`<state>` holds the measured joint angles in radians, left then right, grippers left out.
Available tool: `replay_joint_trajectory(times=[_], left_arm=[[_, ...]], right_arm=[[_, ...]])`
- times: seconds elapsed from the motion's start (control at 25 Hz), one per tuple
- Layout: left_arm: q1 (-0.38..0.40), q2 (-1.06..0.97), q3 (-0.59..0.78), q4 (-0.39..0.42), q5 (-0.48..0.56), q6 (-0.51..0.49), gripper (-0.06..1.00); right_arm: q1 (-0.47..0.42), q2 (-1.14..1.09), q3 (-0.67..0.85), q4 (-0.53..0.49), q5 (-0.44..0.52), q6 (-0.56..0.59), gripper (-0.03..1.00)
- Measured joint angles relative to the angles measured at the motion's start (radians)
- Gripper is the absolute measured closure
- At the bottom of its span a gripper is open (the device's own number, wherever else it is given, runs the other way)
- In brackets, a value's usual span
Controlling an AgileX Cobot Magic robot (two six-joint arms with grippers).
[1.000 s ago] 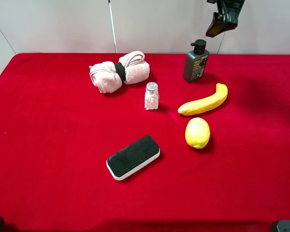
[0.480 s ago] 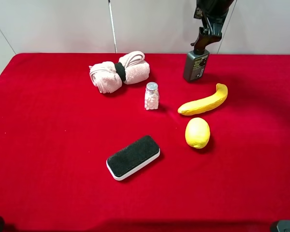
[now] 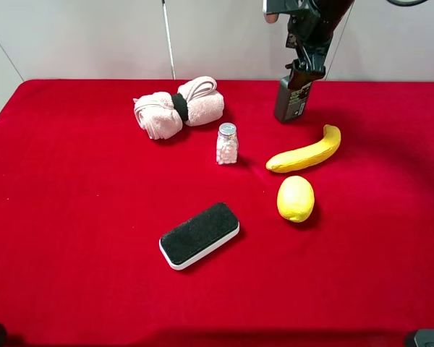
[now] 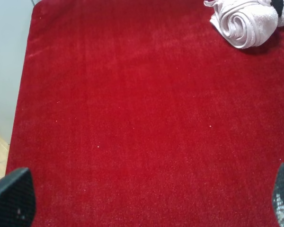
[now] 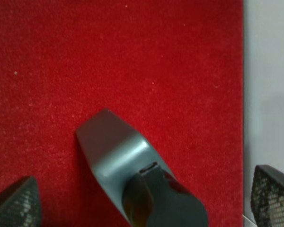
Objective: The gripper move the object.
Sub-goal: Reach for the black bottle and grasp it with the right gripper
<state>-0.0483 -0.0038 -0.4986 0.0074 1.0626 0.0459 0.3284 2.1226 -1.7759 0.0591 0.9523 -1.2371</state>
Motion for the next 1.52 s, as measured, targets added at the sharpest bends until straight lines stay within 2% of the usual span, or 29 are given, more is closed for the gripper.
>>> replay_joint_trajectory(times=[0.52, 1.52], left_arm=[[0.000, 0.000, 0.000, 0.000, 0.000, 0.000, -0.05], [0.000, 0.000, 0.000, 0.000, 0.000, 0.000, -0.05]], right_arm=[[0.000, 0.055, 0.000, -0.059, -0.038, -0.001, 0.27], [0.000, 0.110, 0.000, -0.101, -0.064, -0.001, 0.27]])
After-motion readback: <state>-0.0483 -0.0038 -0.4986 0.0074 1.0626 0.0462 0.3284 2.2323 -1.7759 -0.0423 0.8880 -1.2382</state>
